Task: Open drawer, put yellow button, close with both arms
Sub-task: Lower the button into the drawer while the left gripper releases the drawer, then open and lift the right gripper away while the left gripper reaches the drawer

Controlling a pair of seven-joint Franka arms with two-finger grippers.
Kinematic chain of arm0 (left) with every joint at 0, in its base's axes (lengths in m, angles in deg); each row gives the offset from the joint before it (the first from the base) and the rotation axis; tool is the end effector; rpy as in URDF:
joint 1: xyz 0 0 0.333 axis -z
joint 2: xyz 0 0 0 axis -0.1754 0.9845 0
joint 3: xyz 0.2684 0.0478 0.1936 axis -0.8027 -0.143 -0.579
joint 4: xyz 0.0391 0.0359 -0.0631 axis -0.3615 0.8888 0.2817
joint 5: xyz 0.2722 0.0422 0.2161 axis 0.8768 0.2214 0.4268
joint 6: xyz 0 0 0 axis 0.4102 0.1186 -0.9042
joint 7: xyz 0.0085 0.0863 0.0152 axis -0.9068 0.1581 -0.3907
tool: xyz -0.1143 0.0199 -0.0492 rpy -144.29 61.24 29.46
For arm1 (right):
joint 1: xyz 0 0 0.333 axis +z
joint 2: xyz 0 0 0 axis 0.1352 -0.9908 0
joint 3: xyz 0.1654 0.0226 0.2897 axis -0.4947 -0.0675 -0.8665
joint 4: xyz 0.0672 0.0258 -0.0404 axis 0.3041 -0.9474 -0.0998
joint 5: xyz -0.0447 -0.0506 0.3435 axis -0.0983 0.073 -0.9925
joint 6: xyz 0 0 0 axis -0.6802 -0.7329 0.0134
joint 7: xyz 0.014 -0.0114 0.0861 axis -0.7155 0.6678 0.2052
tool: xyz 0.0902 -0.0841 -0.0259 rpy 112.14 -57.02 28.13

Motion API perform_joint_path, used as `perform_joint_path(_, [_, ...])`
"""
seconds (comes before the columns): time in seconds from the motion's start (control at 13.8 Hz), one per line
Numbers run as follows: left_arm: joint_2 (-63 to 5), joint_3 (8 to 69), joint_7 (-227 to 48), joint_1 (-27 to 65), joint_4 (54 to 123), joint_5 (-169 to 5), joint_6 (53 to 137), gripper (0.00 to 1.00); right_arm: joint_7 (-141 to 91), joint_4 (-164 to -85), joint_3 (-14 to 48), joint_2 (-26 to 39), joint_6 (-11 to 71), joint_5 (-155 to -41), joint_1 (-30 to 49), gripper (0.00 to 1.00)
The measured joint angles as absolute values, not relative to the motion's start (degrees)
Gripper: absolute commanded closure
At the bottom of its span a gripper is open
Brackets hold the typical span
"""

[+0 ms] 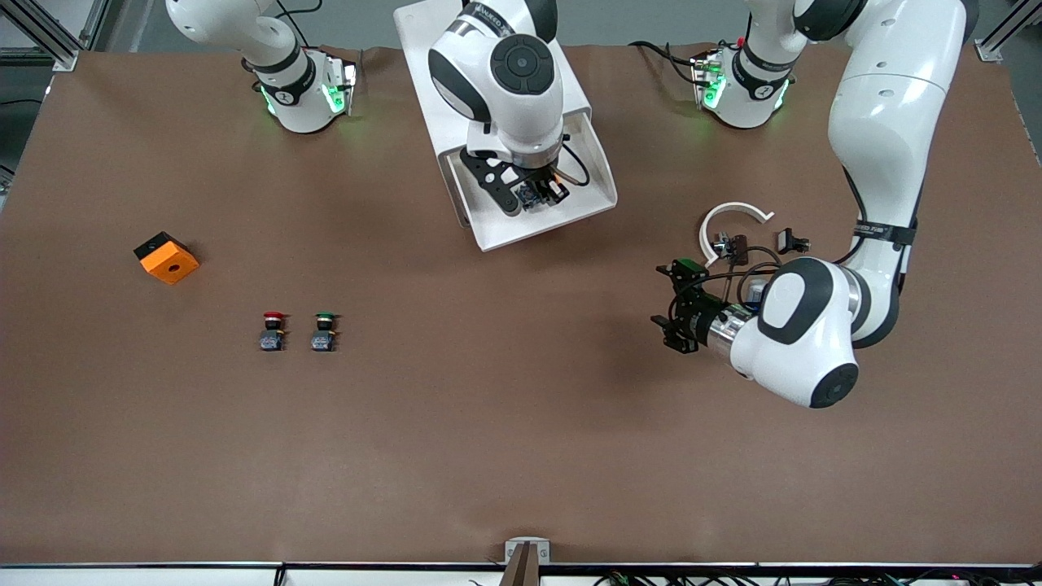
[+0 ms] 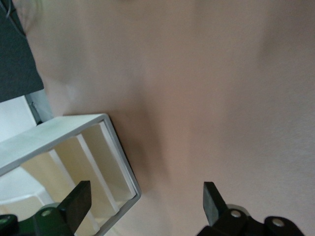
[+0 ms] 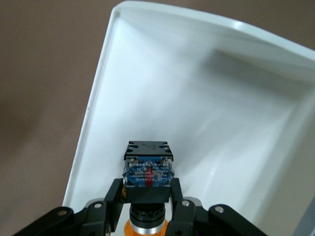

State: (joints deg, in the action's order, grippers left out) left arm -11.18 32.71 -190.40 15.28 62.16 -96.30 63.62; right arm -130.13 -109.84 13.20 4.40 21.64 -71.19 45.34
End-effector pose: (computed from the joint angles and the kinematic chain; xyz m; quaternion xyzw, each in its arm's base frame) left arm 0.6141 -0.2150 0.3148 -0.6248 -0.6863 0.3610 0.0907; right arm 0.3881 0.5190 0.4306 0.8973 -0.4335 -0.0832 0.0077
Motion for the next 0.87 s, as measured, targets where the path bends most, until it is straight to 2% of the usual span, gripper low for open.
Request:
perform_joint_path(0.07, [-11.23,32.71,-188.95,15.15,61.64,-94.89,63.62,0.00,-130.13,-109.80,13.20,4.30,21.64,-71.20,45.39,0.56])
perform_joint_path(0.15, [-11.38,32.70,-186.85,15.01,61.25,-93.44,63.62,0.00,-130.13,-109.76,13.20,4.25,21.64,-71.21,45.43,0.38])
perform_joint_path(0.22, [-11.63,32.71,-183.81,14.76,61.05,-92.13,63.62,0.00,-130.13,-109.72,13.20,4.24,21.64,-71.22,45.47,0.25])
perform_joint_path(0.29, [-11.92,32.70,-180.40,14.37,60.98,-91.29,63.62,0.00,-130.12,-109.68,13.20,4.24,21.63,-71.22,45.47,0.06])
perform_joint_path(0.36, [-12.16,32.69,-177.53,13.89,60.98,-90.90,63.61,0.00,-130.11,-109.60,13.20,4.24,21.63,-71.22,45.47,0.00])
perform_joint_path(0.65, [-12.35,32.91,-164.38,13.48,61.00,-86.46,63.59,0.00,-130.11,-108.31,13.25,4.23,21.27,-71.22,45.48,0.00])
perform_joint_path(0.87, [-12.74,33.07,-149.26,13.54,61.00,-85.38,63.52,0.00,-130.11,-105.00,13.76,4.26,16.57,-71.23,45.27,0.00])
